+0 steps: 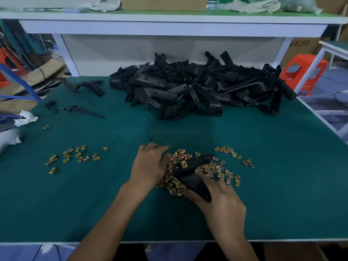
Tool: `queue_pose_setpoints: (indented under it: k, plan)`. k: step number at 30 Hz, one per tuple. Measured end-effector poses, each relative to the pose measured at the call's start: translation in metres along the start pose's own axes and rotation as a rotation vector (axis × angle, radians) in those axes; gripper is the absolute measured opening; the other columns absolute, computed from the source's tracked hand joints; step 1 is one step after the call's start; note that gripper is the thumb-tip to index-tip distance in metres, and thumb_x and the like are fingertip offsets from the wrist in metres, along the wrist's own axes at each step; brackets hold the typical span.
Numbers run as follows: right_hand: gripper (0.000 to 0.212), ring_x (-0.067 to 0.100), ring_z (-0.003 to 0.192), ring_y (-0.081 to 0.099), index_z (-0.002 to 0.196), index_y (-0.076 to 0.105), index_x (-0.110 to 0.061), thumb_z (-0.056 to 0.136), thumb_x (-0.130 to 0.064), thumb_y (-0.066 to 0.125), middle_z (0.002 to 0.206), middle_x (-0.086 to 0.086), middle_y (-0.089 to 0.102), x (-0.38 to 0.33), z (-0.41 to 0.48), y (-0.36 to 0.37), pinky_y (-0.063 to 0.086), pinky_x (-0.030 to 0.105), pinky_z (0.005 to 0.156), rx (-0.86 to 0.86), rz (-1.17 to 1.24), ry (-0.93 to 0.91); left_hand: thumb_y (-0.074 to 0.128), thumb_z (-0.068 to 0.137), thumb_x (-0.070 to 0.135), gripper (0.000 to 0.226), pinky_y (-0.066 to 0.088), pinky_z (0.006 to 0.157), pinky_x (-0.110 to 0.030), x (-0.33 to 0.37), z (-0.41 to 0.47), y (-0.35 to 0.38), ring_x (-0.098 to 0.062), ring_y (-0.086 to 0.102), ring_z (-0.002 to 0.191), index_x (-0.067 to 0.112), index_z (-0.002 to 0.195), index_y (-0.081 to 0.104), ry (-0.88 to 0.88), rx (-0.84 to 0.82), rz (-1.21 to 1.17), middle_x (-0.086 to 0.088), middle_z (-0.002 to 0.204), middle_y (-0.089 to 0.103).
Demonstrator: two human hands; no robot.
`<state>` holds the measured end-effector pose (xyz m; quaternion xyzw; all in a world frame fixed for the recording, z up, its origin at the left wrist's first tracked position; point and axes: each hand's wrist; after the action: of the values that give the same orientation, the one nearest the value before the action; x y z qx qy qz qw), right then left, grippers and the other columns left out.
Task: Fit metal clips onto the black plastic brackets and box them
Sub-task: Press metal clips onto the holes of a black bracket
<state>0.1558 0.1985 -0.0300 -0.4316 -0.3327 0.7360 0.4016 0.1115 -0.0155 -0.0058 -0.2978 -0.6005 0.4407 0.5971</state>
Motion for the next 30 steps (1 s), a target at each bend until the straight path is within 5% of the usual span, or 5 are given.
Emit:
queue_pose_setpoints:
  k: [3, 8, 15, 23, 30]
  plan:
    - [0.054, 0.023, 0.068, 0.063, 0.111, 0.076, -0.033, 0.071, -0.069, 0.069, 0.073, -0.004, 0.061, 0.000, 0.000, -0.001, 0.046, 0.032, 0.047, -0.018, 0.000, 0.006, 0.052, 0.102, 0.034, 0.026, 0.036, 0.104, -0.037, -0.003, 0.012, 0.014, -0.024, 0.051, 0.119, 0.024, 0.117, 0.071, 0.019, -0.097, 0.089, -0.001, 0.121, 0.064]
    - [0.056, 0.024, 0.071, 0.065, 0.113, 0.076, -0.033, 0.073, -0.071, 0.066, 0.075, -0.003, 0.063, 0.000, 0.000, 0.000, 0.048, 0.032, 0.050, -0.019, -0.016, 0.011, 0.065, 0.093, 0.024, 0.003, 0.048, 0.088, -0.037, 0.000, 0.011, 0.006, -0.021, 0.061, 0.095, 0.023, 0.090, 0.066, -0.003, -0.029, -0.116, 0.006, 0.093, 0.067]
    - [0.058, 0.023, 0.069, 0.065, 0.110, 0.077, -0.031, 0.077, -0.072, 0.052, 0.075, -0.003, 0.064, 0.001, -0.001, 0.001, 0.047, 0.031, 0.049, 0.031, -0.010, -0.026, 0.063, 0.099, 0.030, 0.005, 0.045, 0.076, -0.013, 0.000, -0.001, -0.010, 0.006, 0.064, 0.091, 0.029, 0.100, 0.068, -0.049, -0.028, -0.449, 0.021, 0.092, 0.070]
    - [0.057, 0.022, 0.065, 0.062, 0.107, 0.078, -0.030, 0.077, -0.072, 0.052, 0.072, -0.003, 0.062, 0.001, -0.002, 0.004, 0.043, 0.029, 0.047, 0.052, -0.019, -0.064, 0.063, 0.099, 0.015, 0.011, 0.050, 0.069, -0.017, -0.010, -0.008, -0.015, -0.006, 0.064, 0.077, 0.019, 0.100, 0.073, -0.162, -0.070, -0.934, -0.001, 0.088, 0.075]
    - [0.060, 0.019, 0.066, 0.061, 0.109, 0.077, -0.032, 0.079, -0.075, 0.048, 0.073, -0.006, 0.061, 0.001, -0.002, 0.003, 0.042, 0.028, 0.048, 0.018, -0.027, -0.053, 0.065, 0.098, 0.020, 0.015, 0.055, 0.075, -0.019, -0.012, -0.008, -0.009, -0.010, 0.068, 0.085, 0.030, 0.101, 0.077, -0.244, -0.061, -0.994, 0.000, 0.095, 0.077]
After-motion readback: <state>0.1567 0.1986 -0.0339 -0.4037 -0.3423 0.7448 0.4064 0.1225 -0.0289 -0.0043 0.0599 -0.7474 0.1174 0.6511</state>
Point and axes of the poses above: each hand's wrist, its own z-axis towards the middle knuckle, its own y-axis out of the palm, x = y × z
